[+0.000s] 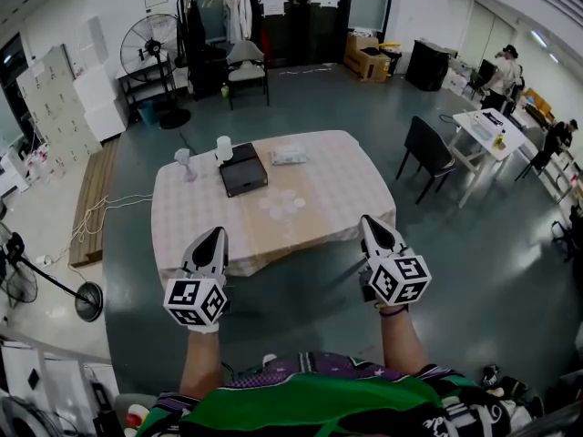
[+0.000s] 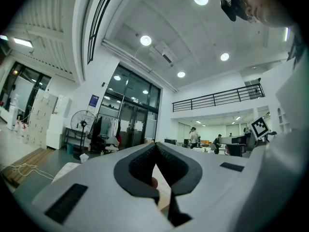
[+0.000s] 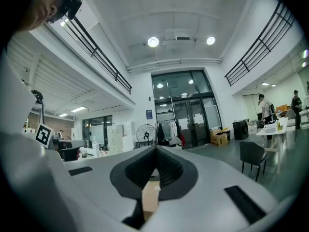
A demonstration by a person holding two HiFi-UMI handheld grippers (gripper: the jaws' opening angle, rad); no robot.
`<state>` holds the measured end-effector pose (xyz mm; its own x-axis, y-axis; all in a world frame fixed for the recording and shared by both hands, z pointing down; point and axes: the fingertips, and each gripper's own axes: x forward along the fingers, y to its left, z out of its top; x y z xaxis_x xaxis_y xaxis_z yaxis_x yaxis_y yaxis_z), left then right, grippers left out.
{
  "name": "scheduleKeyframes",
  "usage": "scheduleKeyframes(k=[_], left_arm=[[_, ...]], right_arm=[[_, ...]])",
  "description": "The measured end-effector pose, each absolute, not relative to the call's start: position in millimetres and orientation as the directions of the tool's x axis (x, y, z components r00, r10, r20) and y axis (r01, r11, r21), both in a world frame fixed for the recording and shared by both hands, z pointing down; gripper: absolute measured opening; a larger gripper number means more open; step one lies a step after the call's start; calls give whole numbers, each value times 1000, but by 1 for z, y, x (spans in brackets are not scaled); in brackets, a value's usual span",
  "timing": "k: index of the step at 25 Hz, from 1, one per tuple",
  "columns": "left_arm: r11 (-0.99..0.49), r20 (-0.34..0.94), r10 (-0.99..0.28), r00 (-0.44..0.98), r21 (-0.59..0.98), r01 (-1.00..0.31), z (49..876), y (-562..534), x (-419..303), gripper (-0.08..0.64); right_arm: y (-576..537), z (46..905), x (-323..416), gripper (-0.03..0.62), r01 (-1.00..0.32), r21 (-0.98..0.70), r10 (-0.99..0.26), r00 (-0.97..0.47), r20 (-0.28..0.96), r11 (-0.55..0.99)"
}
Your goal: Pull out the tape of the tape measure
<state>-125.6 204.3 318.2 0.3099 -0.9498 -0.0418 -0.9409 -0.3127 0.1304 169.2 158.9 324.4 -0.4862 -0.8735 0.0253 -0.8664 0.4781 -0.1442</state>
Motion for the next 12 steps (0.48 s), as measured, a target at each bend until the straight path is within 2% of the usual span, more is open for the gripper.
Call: scheduleKeyframes(k=[12], left_arm=[[-336,-42,-942,334,136,-932,325,183,-194,21]], right_arm=[[140,327,100,6,-871,-167,-884,-468,2,461]])
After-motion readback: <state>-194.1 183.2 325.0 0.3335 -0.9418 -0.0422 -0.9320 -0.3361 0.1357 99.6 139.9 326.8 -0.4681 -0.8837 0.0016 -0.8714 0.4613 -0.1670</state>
